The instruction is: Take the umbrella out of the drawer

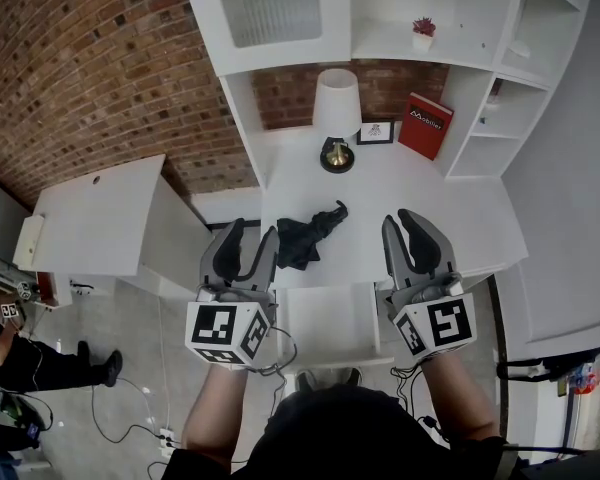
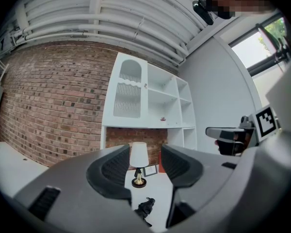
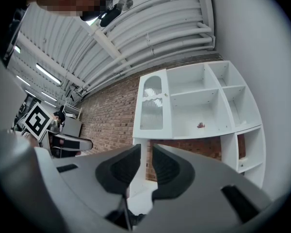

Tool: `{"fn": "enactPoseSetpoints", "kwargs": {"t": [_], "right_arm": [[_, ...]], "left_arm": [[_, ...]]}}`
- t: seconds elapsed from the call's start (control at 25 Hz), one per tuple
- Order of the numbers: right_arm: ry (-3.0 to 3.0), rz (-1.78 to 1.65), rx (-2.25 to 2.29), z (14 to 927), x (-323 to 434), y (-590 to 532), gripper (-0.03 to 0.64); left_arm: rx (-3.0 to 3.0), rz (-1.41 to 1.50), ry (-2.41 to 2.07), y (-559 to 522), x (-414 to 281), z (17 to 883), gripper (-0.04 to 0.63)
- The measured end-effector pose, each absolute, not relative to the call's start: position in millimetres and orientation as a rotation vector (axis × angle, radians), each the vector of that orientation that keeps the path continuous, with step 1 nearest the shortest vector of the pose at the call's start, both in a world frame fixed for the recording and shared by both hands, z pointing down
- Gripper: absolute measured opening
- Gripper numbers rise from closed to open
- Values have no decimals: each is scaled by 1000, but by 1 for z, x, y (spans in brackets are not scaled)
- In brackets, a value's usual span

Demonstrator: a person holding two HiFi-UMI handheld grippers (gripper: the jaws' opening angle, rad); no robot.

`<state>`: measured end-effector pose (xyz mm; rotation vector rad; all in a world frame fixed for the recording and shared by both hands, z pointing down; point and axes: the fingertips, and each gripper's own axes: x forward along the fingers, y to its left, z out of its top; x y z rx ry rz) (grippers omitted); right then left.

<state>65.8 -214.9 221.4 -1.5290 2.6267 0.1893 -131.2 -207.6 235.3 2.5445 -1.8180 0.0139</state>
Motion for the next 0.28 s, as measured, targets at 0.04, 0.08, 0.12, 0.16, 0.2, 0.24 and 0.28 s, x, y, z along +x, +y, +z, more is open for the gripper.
{"fn": "enactPoseSetpoints", "kwargs": {"t": [0.04, 0.08, 0.12, 0.16, 0.2, 0.24, 0.28], "right_arm": [[2628, 187, -1526, 222, 67, -215, 71], [2629, 185, -1524, 222, 68, -215, 71], [2630, 184, -1521, 222, 69, -216, 71], [2631, 183, -1518, 222, 70, -216, 71], [2631, 183, -1516, 222, 72, -216, 71], [2632, 183, -1514, 221, 73, -216, 71], [2633, 183, -1512, 221, 75, -217, 71]], "left_arm": [[2545, 14, -1819, -208, -130, 235, 202], [2544, 14, -1819, -208, -129, 235, 202], [2544, 14, -1820, -208, -127, 235, 202], [2543, 15, -1821, -208, -126, 235, 202], [2542, 15, -1823, -208, -124, 235, 202], [2541, 16, -1824, -208, -122, 235, 202], [2540, 17, -1826, -209, -121, 235, 202]]}}
